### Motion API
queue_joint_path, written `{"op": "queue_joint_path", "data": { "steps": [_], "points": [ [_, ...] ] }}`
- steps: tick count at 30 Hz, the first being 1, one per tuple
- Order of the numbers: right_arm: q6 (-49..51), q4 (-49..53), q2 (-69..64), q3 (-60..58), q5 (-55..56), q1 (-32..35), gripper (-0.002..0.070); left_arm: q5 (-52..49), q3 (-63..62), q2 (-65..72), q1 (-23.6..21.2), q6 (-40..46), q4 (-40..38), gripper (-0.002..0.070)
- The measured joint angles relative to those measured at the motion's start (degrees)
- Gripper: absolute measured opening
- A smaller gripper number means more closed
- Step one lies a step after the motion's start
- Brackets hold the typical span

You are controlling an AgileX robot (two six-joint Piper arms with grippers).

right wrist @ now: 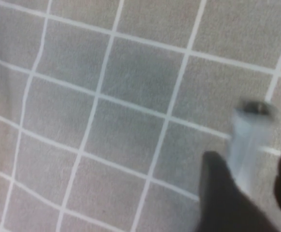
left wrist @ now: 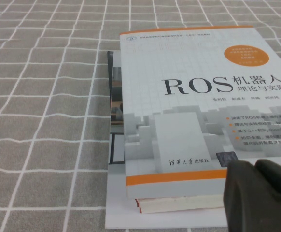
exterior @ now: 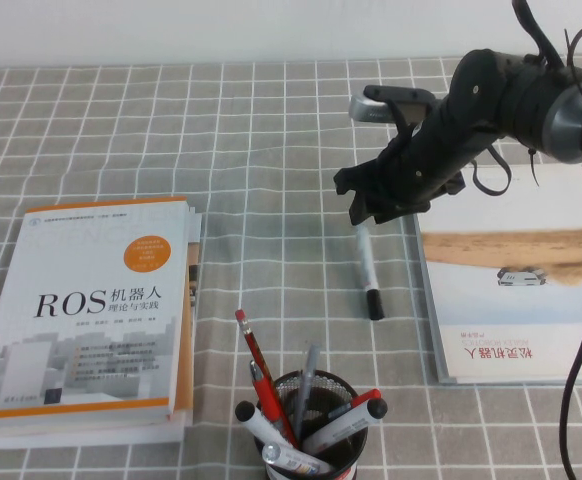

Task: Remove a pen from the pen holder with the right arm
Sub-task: 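Take a marker out of the pen holder and lay it on the table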

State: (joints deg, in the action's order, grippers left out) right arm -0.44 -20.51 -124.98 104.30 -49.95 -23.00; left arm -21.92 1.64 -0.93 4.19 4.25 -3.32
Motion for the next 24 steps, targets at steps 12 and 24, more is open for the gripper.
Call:
{"op": "queue_joint_path", "data": {
  "steps": [12, 24],
  "points": [
    [0.4, 5.8, 6.3, -1.9, 0.1, -0.4, 0.0253, 0.0, 0.0, 0.0, 0.0, 0.0, 0.0, -0.0004],
    [0.4, 9.9, 45.9, -33.1, 8.3, -3.8, -0.0008, 0.0, 0.0, 0.0, 0.0, 0.0, 0.0, -0.0004]
  ]
}}
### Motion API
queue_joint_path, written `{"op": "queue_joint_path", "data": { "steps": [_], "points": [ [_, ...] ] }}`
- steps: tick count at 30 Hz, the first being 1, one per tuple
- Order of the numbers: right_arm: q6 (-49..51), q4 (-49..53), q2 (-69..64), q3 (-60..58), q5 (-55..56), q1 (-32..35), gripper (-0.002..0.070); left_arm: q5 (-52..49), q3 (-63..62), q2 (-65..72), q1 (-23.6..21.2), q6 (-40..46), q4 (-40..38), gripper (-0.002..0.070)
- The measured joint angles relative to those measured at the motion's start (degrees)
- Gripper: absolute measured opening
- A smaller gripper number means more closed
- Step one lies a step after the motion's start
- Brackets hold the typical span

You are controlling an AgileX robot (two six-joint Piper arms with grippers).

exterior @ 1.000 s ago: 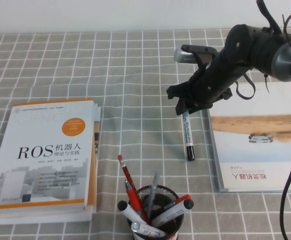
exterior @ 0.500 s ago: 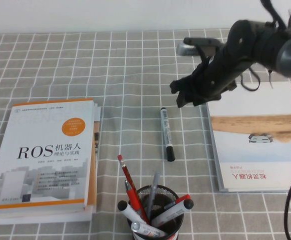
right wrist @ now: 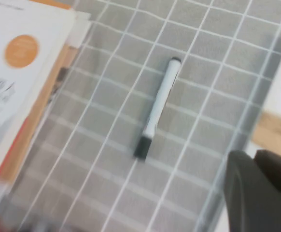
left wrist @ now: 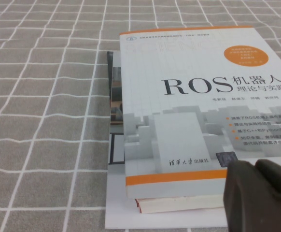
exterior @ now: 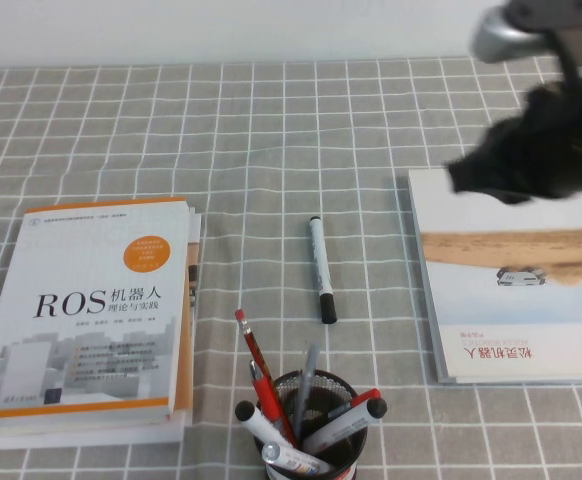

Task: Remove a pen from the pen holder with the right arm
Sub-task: 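Take a marker out of the pen holder and lay it on the table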

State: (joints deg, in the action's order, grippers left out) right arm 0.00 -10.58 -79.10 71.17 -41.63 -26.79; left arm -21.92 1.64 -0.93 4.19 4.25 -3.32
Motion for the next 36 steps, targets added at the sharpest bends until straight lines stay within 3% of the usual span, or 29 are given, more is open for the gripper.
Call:
{"op": "queue_joint_path", "data": {
  "steps": [8, 15, 21, 27, 30, 36],
  "points": [
    [2.3, 0.1, 27.3, -17.4, 2.4, 0.0, -0.0012, 0.0, 0.0, 0.0, 0.0, 0.0, 0.0, -0.0004],
    [5.7, 2.8, 42.1, -28.2, 1.3, 0.0, -0.0012, 0.0, 0.0, 0.0, 0.0, 0.0, 0.0, -0.0004],
    [5.9, 5.0, 49.9, -36.2, 2.6, 0.0, -0.0012, 0.0, 0.0, 0.0, 0.0, 0.0, 0.0, -0.0004],
    [6.2, 8.3, 50.3, -44.7, 11.5, 0.0, -0.0012, 0.0, 0.0, 0.0, 0.0, 0.0, 0.0, -0.0004],
    [6.4, 9.2, 51.3, -49.9, 18.0, 3.1, -0.0012, 0.0, 0.0, 0.0, 0.0, 0.0, 0.0, -0.0004],
    [6.1, 7.5, 59.0, -60.0, 24.5, 16.7, -0.0012, 0.0, 0.0, 0.0, 0.0, 0.0, 0.0, -0.0004]
  ]
}}
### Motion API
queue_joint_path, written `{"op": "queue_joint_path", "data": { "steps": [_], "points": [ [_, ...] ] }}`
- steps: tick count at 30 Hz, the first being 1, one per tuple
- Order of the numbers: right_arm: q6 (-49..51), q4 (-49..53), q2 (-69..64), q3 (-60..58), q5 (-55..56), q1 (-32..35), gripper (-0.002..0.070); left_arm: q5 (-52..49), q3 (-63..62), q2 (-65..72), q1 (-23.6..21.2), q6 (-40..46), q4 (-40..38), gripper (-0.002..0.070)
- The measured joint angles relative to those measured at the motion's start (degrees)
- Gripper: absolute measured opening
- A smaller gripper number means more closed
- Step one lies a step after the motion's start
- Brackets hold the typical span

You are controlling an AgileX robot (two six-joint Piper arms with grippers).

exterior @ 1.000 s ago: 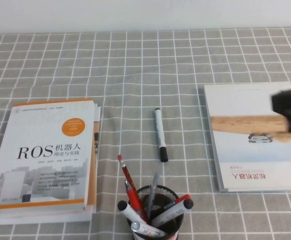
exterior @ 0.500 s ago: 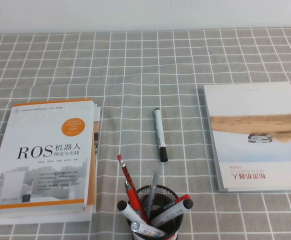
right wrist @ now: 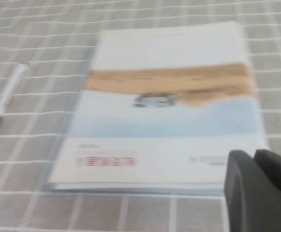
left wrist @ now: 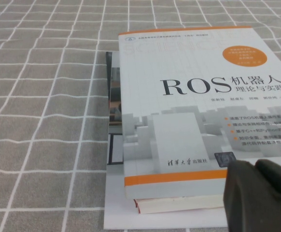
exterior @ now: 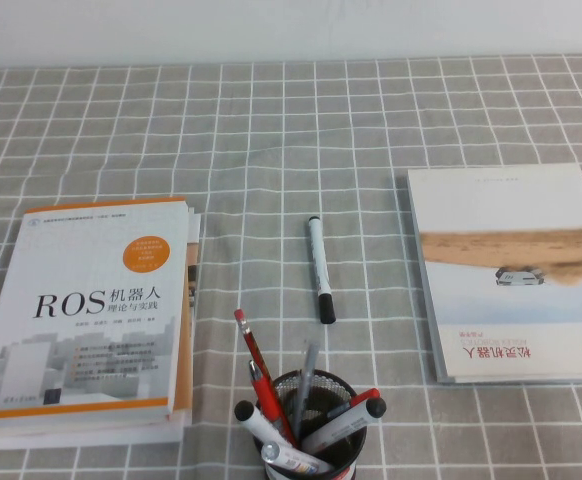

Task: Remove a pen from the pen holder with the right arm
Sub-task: 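Take a marker out of the pen holder and lay it on the table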

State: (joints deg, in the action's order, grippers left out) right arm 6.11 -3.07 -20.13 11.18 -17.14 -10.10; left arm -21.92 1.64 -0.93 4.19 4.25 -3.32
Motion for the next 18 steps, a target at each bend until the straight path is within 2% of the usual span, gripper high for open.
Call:
{"op": "queue_joint_path", "data": {
  "steps": [6, 11, 18],
  "points": [
    [-0.1, -0.1, 11.1, -10.3, 4.4, 8.1, -0.0012, 0.0, 0.0, 0.0, 0.0, 0.0, 0.0, -0.0004],
    [-2.1, 0.9, 19.5, -12.6, 5.5, 9.0, -0.0012, 0.0, 0.0, 0.0, 0.0, 0.0, 0.0, -0.0004],
    [-2.5, 1.3, 20.5, -12.7, 1.0, 9.0, -0.0013, 0.0, 0.0, 0.0, 0.0, 0.0, 0.0, -0.0004]
  ]
}}
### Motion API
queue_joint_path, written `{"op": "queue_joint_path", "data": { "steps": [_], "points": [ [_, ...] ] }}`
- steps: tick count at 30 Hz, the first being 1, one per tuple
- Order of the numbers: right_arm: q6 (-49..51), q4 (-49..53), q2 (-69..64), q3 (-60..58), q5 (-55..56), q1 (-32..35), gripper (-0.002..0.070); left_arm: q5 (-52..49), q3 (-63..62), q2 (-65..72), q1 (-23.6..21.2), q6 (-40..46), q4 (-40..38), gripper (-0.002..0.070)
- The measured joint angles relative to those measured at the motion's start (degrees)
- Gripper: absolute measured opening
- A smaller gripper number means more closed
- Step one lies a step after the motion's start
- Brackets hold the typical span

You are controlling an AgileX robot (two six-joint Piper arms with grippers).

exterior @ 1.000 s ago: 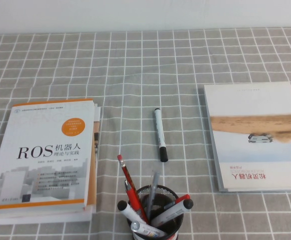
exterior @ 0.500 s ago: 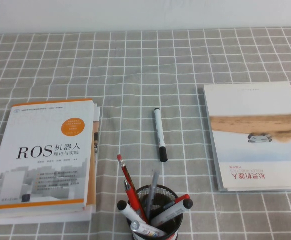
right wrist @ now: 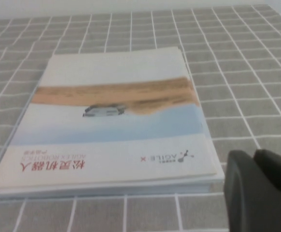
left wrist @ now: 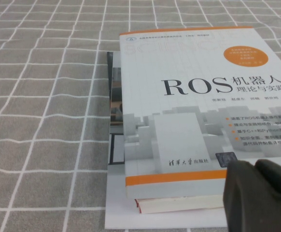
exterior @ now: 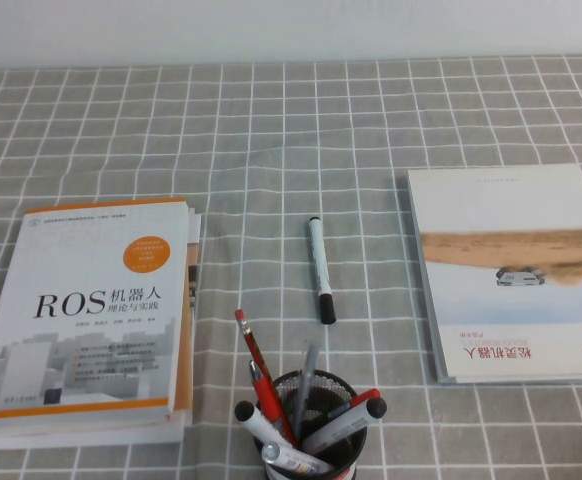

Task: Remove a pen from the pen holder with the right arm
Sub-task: 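Take a marker out of the pen holder and lay it on the table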

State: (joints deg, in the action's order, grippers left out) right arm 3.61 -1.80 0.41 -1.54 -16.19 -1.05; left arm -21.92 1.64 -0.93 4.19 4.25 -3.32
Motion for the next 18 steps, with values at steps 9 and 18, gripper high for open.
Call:
{"op": "queue_joint_path", "data": {
  "steps": [9, 18],
  "points": [
    [0.0, -0.2, 0.1, 0.0, -6.0, 0.0, -0.0013, 0.0, 0.0, 0.0, 0.0, 0.0, 0.0, -0.0004],
    [0.0, -0.2, 0.1, 0.0, -6.1, 0.0, -0.0012, 0.0, 0.0, 0.0, 0.0, 0.0, 0.0, -0.0004]
  ]
}}
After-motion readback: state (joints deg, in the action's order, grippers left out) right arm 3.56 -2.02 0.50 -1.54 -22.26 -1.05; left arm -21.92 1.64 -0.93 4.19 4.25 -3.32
